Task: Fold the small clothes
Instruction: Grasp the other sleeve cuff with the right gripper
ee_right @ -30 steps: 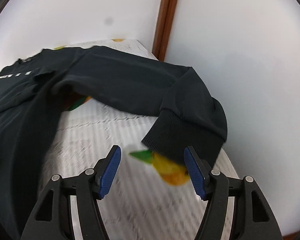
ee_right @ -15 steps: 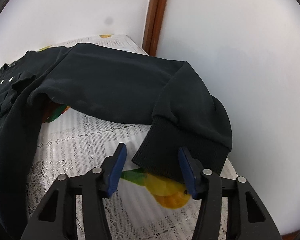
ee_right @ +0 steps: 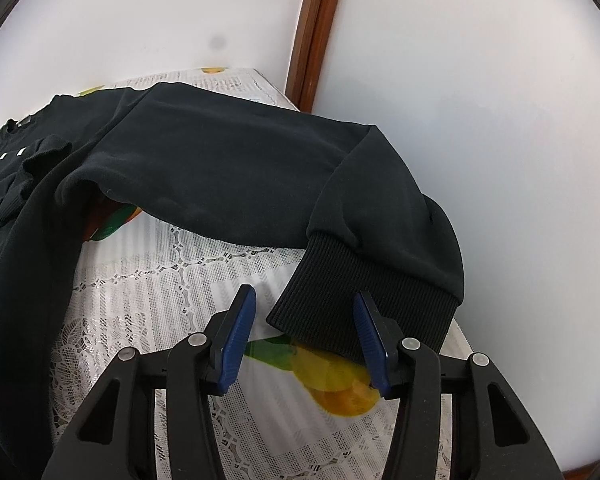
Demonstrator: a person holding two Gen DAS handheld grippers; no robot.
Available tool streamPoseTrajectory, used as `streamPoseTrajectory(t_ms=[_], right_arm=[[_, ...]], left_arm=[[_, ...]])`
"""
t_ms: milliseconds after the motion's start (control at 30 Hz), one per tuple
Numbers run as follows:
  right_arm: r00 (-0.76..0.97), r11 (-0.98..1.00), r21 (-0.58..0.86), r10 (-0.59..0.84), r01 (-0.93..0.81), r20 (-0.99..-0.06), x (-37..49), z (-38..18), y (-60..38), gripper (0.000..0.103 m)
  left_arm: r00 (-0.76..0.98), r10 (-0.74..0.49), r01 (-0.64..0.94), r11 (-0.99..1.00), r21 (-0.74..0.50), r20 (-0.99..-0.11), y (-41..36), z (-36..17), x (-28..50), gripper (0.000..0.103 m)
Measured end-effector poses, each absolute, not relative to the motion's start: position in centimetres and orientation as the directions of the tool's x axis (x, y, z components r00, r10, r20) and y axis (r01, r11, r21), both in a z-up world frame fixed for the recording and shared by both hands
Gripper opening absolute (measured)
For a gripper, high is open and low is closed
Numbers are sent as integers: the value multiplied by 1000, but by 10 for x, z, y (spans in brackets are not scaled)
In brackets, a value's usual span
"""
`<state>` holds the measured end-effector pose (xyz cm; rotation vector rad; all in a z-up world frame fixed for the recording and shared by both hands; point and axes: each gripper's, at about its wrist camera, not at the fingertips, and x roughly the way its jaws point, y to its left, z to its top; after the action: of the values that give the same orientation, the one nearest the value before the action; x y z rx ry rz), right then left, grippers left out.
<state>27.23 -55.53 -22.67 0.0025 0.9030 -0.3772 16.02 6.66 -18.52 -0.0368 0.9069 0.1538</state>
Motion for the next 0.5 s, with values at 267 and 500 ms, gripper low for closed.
streamPoseTrajectory(t_ms=[267,500], right_arm=[[557,934,-158,-321,321,-766,272,-226,-554,49],[557,934,-157,-320,321,-766,272,-226,-554,49]], left_arm=[[606,117,-149,988,33,-787,66,-185,160,78],[605,118,-150,988,33,-787,66,-185,161,78]])
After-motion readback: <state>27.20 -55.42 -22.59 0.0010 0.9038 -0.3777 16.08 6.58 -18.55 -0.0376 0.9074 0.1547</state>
